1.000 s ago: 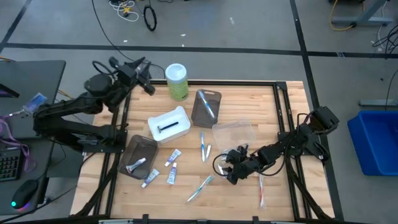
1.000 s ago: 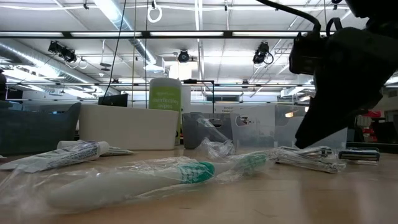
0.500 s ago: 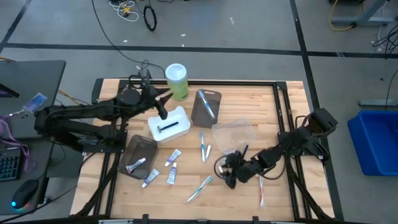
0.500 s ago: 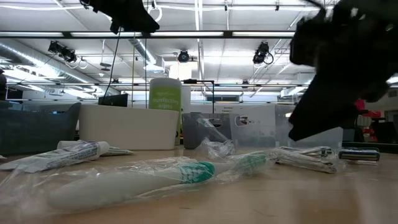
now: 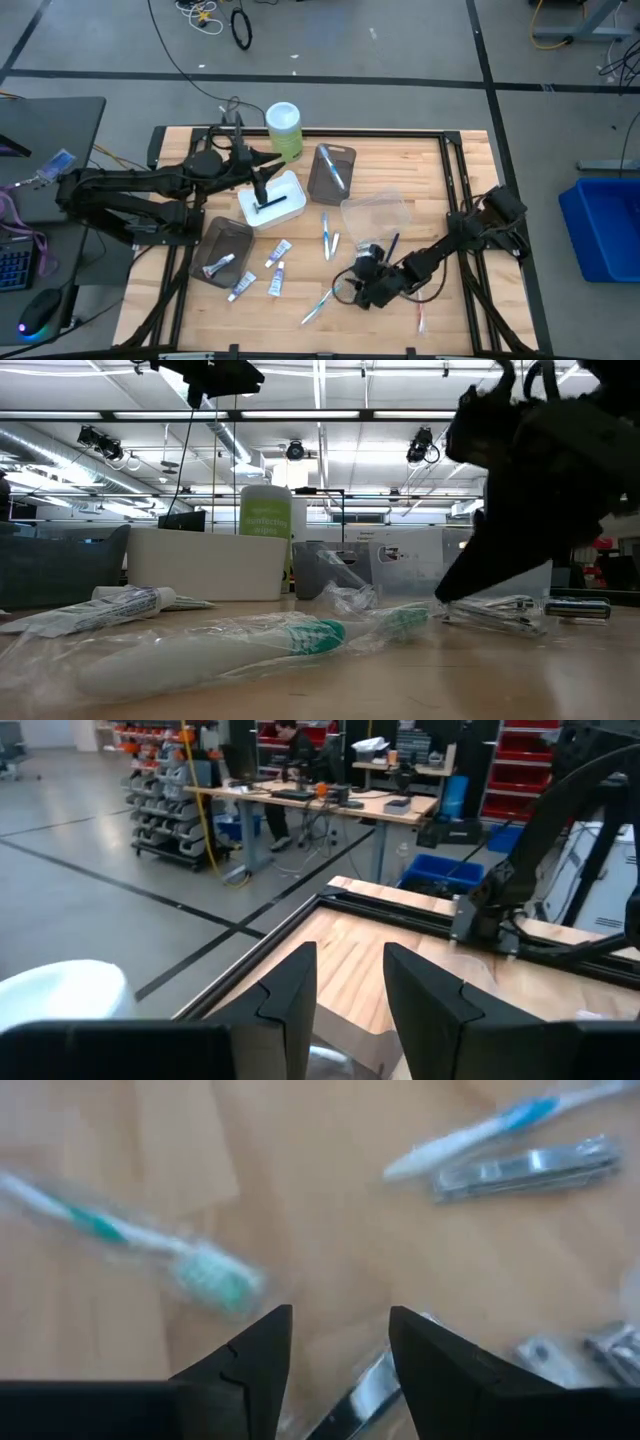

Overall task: Pick & Place Travel size toiletries
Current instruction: Put the silver nail cutter into the transparent bin

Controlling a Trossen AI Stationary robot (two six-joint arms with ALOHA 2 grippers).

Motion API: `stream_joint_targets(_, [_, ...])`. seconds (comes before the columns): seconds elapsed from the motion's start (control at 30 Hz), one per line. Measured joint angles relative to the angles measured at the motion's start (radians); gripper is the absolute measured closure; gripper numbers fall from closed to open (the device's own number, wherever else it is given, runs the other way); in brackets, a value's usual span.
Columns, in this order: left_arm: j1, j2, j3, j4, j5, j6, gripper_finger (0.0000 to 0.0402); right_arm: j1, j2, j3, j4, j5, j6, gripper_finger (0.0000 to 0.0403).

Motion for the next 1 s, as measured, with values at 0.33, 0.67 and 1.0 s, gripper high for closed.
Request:
stream_joint_targets(0.33, [-0.019,0.000,0.000,-0.023,-0.003,0.044,0.0274,0.011,0.036,0.180,-0.269,0.049,-0.051,0.0241])
stream_joint_targets(0.67, [-0.018,0.002,0.000,-0.057,-0.004,0.040,0.0274,0.022,0.015,0.220,-0.500,0.004,0.239,0.0241])
stream_joint_targets(1.0, [-0.019,0.006,0.000,-0.067,-0.004,0.018,0.0274,0.010,0.096,0.178,-0.458,-0.028,0.326,0.0246])
